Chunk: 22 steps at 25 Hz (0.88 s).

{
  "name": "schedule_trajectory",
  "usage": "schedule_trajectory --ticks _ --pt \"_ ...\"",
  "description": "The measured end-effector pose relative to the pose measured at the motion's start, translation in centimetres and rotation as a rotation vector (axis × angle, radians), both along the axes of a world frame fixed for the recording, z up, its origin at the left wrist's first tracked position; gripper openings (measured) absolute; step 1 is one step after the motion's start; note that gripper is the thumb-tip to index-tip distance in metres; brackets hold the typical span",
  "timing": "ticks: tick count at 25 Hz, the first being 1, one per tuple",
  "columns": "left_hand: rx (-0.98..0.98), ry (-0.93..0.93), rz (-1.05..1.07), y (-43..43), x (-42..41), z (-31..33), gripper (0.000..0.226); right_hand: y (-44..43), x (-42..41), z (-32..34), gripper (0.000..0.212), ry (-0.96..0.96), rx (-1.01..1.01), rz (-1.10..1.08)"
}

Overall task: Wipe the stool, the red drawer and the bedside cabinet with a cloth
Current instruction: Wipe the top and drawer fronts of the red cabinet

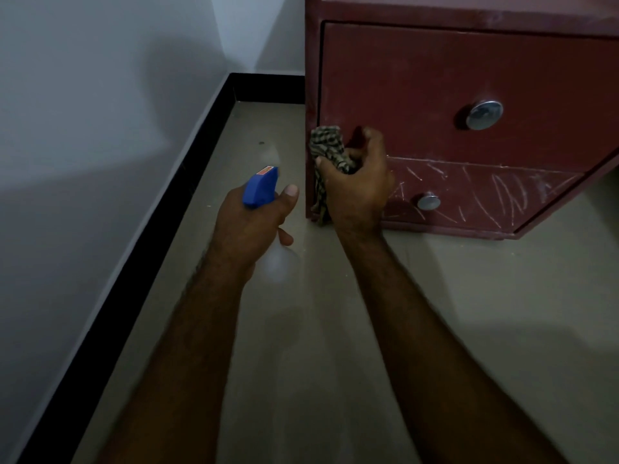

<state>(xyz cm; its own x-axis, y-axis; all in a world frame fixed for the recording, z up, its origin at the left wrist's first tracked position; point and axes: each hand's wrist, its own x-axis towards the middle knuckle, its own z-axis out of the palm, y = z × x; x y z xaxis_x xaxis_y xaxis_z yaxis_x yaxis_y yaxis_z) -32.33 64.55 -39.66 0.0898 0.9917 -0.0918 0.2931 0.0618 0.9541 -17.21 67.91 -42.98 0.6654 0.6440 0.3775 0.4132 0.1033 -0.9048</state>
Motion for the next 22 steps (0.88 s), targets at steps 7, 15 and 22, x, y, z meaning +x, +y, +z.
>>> schedule_trajectory --ticks 7,15,22 --pt "-0.015 -0.026 0.004 0.2 -0.6 -0.2 0.012 1.3 -0.6 0.4 0.061 -0.058 0.157 -0.032" --pt "-0.009 -0.046 0.051 0.8 -1.3 -0.4 0.027 1.0 -1.8 -1.9 0.060 -0.141 0.112 -0.110" --pt "0.001 -0.065 0.081 1.3 -2.0 -0.6 0.033 0.2 -1.4 -6.3 0.057 -0.082 -0.047 0.005"
